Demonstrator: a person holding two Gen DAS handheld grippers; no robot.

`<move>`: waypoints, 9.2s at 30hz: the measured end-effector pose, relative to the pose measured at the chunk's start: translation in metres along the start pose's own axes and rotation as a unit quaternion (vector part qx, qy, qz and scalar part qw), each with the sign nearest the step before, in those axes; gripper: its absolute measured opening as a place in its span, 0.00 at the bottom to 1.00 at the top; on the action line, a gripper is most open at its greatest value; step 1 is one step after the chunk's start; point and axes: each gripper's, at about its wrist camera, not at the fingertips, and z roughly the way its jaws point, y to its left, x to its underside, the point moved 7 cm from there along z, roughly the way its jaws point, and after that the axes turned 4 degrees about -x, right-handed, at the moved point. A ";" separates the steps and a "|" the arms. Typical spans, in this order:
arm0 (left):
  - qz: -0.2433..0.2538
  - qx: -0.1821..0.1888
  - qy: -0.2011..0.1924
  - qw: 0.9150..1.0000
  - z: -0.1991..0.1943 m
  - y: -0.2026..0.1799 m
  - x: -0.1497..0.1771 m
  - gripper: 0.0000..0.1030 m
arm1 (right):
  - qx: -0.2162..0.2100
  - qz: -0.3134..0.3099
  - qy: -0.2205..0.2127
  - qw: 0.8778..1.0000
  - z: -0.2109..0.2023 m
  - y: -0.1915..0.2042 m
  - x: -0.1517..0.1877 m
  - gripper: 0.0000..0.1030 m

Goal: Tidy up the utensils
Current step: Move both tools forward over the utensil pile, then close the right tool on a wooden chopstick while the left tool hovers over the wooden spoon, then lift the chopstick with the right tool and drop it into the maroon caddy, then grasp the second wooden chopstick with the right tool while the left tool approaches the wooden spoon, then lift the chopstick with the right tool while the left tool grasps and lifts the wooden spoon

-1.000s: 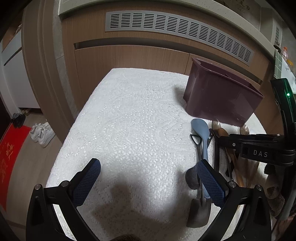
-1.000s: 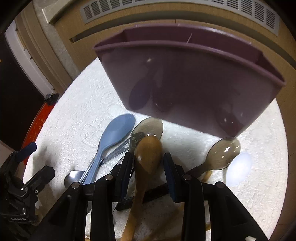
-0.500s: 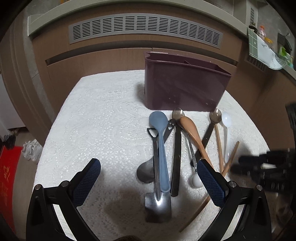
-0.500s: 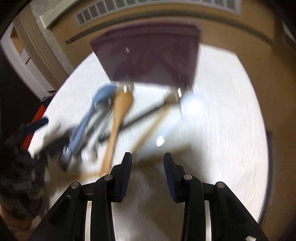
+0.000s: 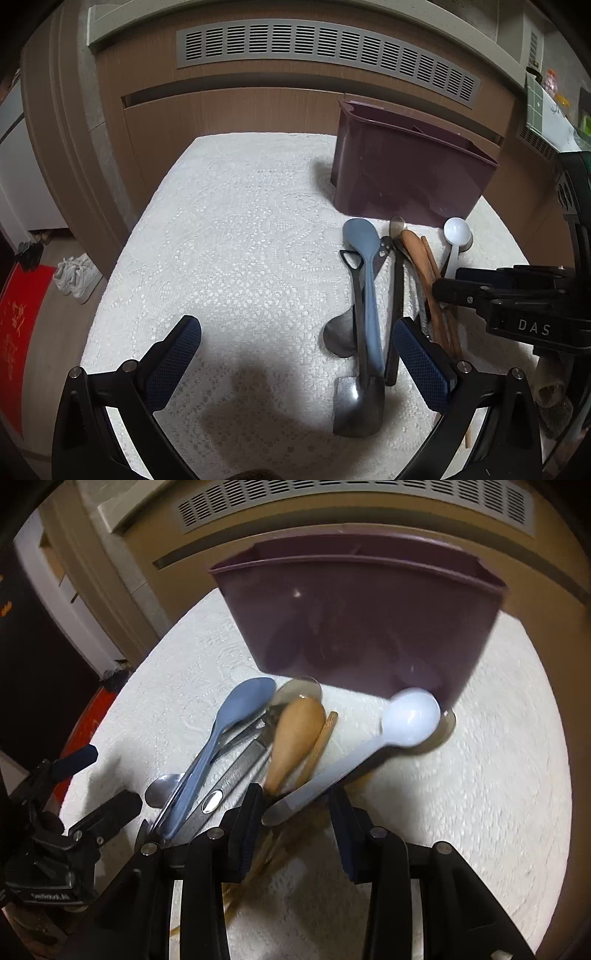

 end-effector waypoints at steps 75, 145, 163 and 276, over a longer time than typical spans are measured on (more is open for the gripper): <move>0.101 0.095 0.098 0.986 0.031 -0.092 -0.024 0.42 | 0.045 0.026 -0.001 0.999 -0.025 -0.054 0.033 0.19; 0.071 0.104 -0.243 0.962 -0.104 -0.065 -0.245 0.28 | -0.003 -0.043 -0.396 0.917 -0.216 -0.021 -0.209 0.05; 0.046 0.104 -0.138 0.984 0.010 -0.061 -0.232 0.29 | 0.005 -0.034 -0.343 0.939 -0.106 -0.068 -0.214 0.05; 0.028 0.090 -0.031 0.995 -0.040 -0.014 -0.033 0.30 | 0.084 0.009 -0.039 0.996 -0.049 -0.036 0.018 0.05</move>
